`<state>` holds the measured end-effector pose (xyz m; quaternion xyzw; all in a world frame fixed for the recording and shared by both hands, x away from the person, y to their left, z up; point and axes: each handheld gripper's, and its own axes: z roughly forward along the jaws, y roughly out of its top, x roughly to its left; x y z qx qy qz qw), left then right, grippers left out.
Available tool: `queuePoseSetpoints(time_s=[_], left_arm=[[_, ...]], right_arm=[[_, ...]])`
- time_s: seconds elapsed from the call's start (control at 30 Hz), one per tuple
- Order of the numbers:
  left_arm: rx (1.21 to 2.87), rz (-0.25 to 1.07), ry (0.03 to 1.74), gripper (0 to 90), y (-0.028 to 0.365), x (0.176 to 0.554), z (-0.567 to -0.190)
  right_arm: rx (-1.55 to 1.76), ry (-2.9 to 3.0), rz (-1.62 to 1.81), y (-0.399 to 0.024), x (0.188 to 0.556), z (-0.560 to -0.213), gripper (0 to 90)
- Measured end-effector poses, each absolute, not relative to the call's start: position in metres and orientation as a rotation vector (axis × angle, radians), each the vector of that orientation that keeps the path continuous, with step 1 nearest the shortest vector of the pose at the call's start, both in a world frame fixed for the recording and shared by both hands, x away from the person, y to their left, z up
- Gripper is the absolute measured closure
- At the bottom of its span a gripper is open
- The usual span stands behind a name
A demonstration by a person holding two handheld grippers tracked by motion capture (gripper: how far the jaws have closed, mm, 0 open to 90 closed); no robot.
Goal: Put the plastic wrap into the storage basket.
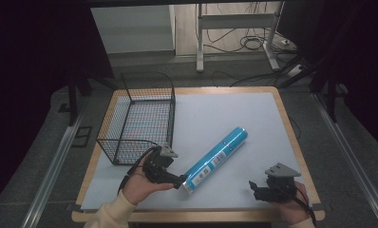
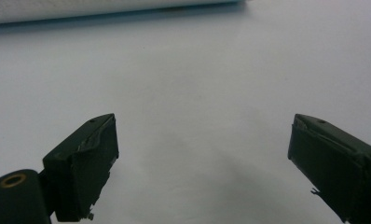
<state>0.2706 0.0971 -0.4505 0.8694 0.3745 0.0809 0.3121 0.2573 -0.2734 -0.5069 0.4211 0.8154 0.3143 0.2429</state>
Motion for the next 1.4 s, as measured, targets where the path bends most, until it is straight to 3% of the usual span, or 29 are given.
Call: queuePoseSetpoints(time_s=[1.4], left_arm=[[2.383,0.165,0.940,15.0,0.039,0.309,-0.447]], right_arm=[[1.148,2.223,0.855,-0.275,0.258,-0.506,9.1]])
